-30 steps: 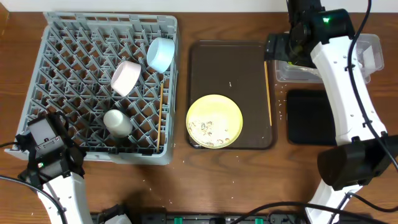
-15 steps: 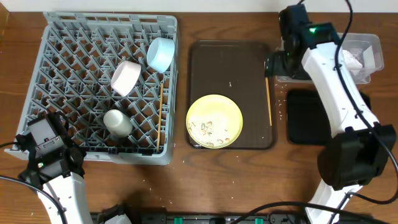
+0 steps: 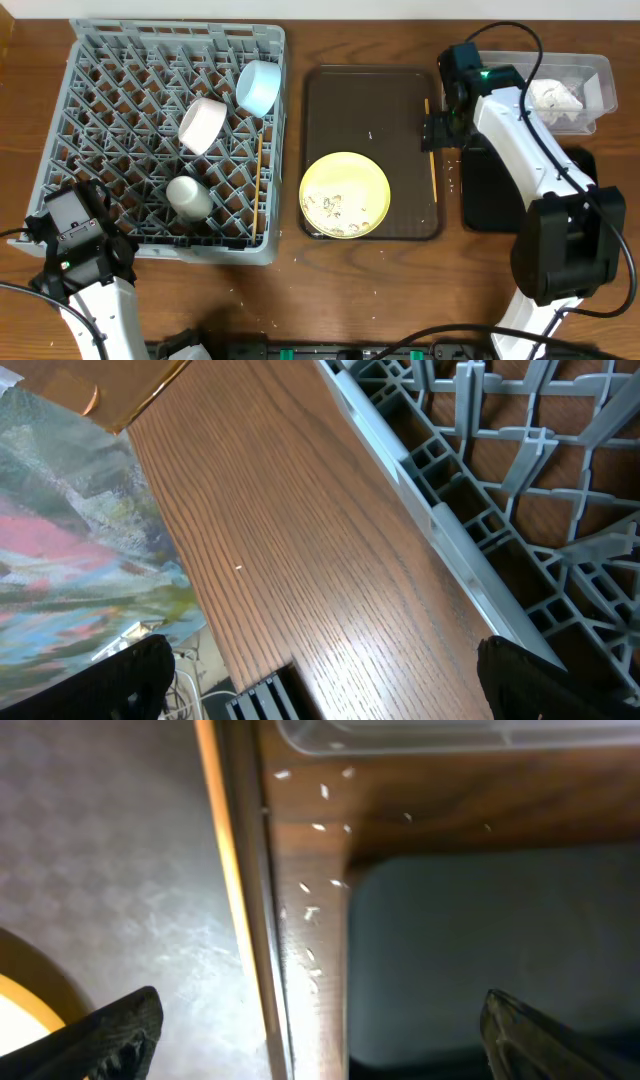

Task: Sort waste into correct bins and load items into the dishwasher
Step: 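Lower the right gripper to the chopstick on the tray's right edge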

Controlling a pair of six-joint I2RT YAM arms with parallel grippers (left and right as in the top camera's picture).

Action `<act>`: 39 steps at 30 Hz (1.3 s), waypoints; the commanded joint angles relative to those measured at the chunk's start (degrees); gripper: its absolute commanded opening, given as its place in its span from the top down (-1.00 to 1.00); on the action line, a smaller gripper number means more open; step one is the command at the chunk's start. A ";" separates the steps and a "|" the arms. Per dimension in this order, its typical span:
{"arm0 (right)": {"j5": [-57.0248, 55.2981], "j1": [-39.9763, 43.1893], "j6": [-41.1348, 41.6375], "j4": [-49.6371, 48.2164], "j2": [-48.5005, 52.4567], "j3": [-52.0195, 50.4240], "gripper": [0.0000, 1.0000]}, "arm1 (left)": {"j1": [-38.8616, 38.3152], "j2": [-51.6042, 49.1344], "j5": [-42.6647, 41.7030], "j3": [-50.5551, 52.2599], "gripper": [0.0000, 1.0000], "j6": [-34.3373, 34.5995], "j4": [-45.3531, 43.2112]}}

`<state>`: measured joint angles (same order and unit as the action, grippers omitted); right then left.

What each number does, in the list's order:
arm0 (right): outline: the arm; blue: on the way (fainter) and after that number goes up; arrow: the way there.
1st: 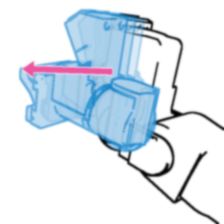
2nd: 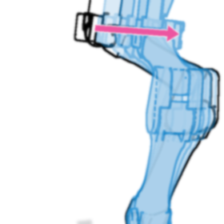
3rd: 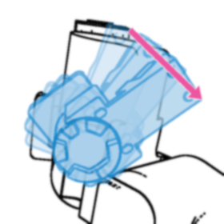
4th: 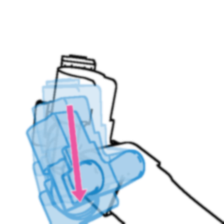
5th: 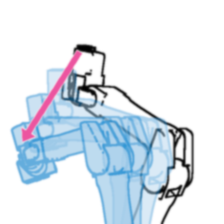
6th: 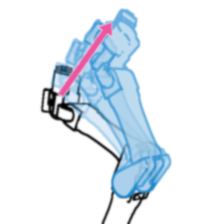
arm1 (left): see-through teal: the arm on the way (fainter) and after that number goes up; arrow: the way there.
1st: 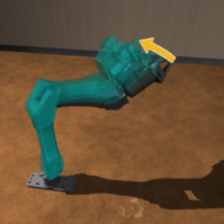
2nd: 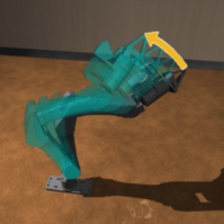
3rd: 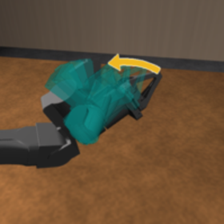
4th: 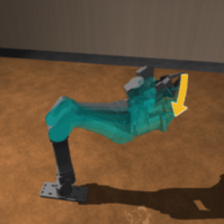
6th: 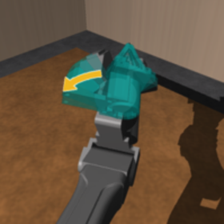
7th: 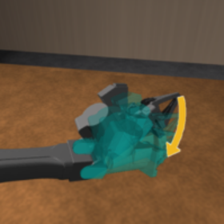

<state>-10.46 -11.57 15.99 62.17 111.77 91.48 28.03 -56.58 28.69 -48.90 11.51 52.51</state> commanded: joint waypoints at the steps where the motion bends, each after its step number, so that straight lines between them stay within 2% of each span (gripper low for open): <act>1: 2.16 0.61 -3.28 -2.05 0.22 -1.38 -0.86 | 0.28 0.11 0.50 -0.94 -0.96 -0.76 0.17; 2: 2.36 0.72 -3.43 -2.78 0.24 -1.68 -0.79 | 0.28 0.11 0.50 -0.94 -0.96 -0.76 0.17; 5: 4.98 1.36 -4.37 -5.14 0.37 -2.69 -0.39 | 0.28 0.11 0.50 -0.94 -0.96 -0.76 0.17; 7: 7.28 1.75 -4.48 -5.84 0.83 -2.78 -0.31 | 0.28 0.11 0.50 -0.94 -0.96 -0.76 0.17; 11: 9.77 1.86 -4.46 -6.84 1.77 -2.80 -0.28 | 0.28 0.11 0.50 -0.94 -0.96 -0.76 0.17; 18: 12.28 1.75 -4.44 -9.27 2.67 -2.80 0.13 | 0.28 0.11 0.50 -0.94 -0.96 -0.76 0.17; 24: 12.24 1.77 -4.44 -10.16 3.06 -2.80 0.18 | 0.28 0.11 0.50 -0.94 -0.96 -0.76 0.17; 29: 12.31 1.66 -3.58 -11.06 4.07 -2.82 0.41 | 0.28 0.11 0.50 -0.94 -0.96 -0.76 0.17; 39: 12.44 1.33 -3.63 -12.74 7.91 -2.82 0.38 | 0.28 0.11 0.50 -0.94 -0.96 -0.76 0.17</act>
<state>1.61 -10.07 11.94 49.74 118.26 89.06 28.03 -56.58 28.69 -48.90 11.51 52.51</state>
